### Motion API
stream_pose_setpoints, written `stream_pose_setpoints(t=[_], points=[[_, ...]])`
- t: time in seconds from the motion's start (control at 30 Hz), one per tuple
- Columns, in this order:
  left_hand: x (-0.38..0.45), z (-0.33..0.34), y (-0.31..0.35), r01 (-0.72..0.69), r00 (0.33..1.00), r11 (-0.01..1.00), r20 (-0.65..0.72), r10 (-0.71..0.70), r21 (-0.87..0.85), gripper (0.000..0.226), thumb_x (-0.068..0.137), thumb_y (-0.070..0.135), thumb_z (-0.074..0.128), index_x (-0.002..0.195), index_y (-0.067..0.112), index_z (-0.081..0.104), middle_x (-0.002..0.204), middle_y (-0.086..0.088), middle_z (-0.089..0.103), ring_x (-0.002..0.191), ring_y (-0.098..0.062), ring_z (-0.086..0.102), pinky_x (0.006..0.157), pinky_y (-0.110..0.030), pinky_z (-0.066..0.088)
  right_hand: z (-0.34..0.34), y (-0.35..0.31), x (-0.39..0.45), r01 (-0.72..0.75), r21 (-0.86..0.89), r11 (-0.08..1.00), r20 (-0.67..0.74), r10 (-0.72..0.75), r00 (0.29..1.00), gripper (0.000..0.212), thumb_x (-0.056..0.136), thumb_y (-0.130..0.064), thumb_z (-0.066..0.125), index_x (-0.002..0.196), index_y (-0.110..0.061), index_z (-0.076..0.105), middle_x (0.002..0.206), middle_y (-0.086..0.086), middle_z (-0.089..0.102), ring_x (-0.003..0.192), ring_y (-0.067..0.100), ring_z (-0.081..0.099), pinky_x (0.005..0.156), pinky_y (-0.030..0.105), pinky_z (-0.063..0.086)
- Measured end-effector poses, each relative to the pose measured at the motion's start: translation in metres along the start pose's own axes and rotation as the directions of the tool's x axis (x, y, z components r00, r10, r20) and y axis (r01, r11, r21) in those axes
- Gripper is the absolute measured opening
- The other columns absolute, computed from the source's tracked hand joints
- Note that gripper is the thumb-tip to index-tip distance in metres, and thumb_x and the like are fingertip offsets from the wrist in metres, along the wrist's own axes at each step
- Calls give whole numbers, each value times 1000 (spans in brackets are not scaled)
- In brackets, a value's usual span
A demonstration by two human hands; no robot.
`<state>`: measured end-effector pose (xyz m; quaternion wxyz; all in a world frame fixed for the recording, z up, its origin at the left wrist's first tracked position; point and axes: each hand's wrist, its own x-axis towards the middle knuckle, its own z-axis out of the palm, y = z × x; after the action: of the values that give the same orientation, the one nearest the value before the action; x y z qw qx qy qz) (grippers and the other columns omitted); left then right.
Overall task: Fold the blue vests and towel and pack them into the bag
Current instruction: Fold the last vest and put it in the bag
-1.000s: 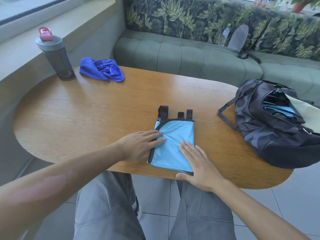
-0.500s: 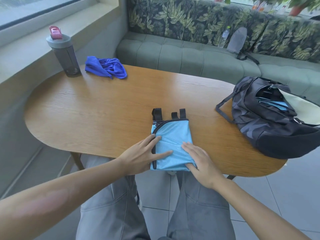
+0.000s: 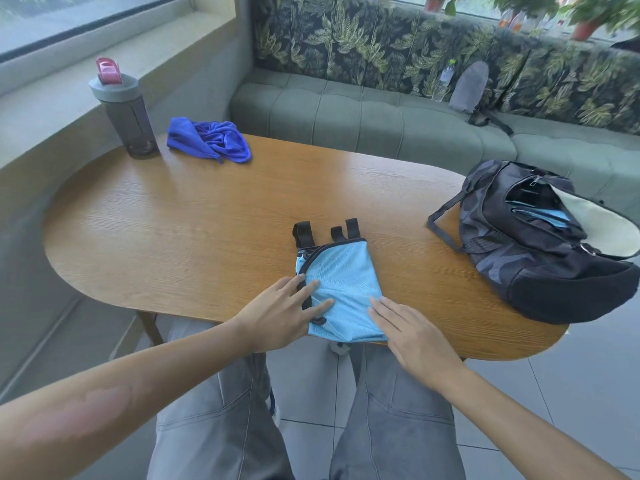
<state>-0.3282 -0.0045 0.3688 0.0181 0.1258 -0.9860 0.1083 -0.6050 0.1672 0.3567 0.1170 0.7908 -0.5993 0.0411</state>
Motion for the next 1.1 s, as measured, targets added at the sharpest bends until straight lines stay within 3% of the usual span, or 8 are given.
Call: stream_pose_setpoints(t=[0.1, 0.33, 0.53, 0.63, 0.7, 0.83, 0.93, 1.1], points=[[6, -3, 5, -35, 999, 998, -22, 34, -45, 61, 93, 35, 43, 150, 14, 45, 152, -20, 46, 146, -40, 35, 118, -48, 36, 0, -6, -1, -35, 55, 998, 1, 35, 999, 58, 87, -9, 38, 142, -7, 57, 156, 6, 45, 144, 23, 44, 114, 37, 34], [10, -3, 1, -129, 990, 981, 37, 135, -145, 71, 91, 22, 29, 161, 34, 24, 164, -13, 32, 143, -37, 39, 115, -46, 39, 0, -13, -3, -55, 171, 984, -61, 66, 996, 57, 91, -4, 36, 144, -5, 54, 158, 4, 43, 149, 19, 35, 114, 41, 37], [10, -5, -11, 41, 998, 772, -14, -64, -634, 61, 102, 15, 46, 157, 40, 35, 157, 9, 45, 149, -14, 36, 121, -36, 32, -7, -3, -4, -43, 313, 949, -33, 56, 998, 52, 100, -40, 57, 144, -12, 55, 158, -3, 42, 150, 10, 32, 122, 38, 30], [11, -6, -7, 125, 977, 673, -27, -212, -729, 41, 109, 41, 36, 149, 45, 46, 134, 15, 65, 124, -3, 59, 105, -29, 46, -10, -5, 4, -98, 359, 928, -31, 116, 993, 55, 94, -46, 66, 141, -18, 56, 155, -10, 43, 149, 4, 30, 123, 31, 26], [13, -8, -3, 206, 938, 578, -9, -346, -790, 40, 107, 51, 32, 138, 46, 57, 80, 7, 68, 71, -2, 59, 75, -24, 46, -8, -11, 10, -184, 446, 876, -22, 216, 976, 56, 94, -49, 65, 143, -24, 53, 153, -15, 42, 147, 0, 31, 122, 21, 22], [17, -9, 2, 308, 824, 318, 85, -560, -896, 76, 92, 82, 28, 77, 13, 56, 62, 2, 41, 56, -10, 35, 58, -42, 35, -6, -21, 28, -343, 691, 637, -51, 515, 855, 32, 96, -31, 66, 127, -24, 65, 131, -12, 65, 125, 0, 56, 104, 18, 43], [23, -6, 4, 349, 747, 192, 148, -648, -917, 71, 93, 75, 35, 71, 8, 41, 64, 7, 40, 59, -8, 33, 57, -42, 33, -14, -29, 46, -376, 760, 530, -31, 608, 793, 12, 100, -33, 58, 101, -23, 64, 83, -9, 66, 75, 8, 62, 66, 16, 44], [45, -11, 2, 415, 642, 133, 187, -743, -900, 46, 101, 54, 49, 73, 19, 43, 61, 8, 48, 56, -12, 41, 57, -38, 38, -6, -29, 70, -448, 778, 440, 33, 684, 729, 14, 105, -33, 46, 94, -25, 50, 68, -6, 50, 60, 11, 48, 57, 22, 35]])
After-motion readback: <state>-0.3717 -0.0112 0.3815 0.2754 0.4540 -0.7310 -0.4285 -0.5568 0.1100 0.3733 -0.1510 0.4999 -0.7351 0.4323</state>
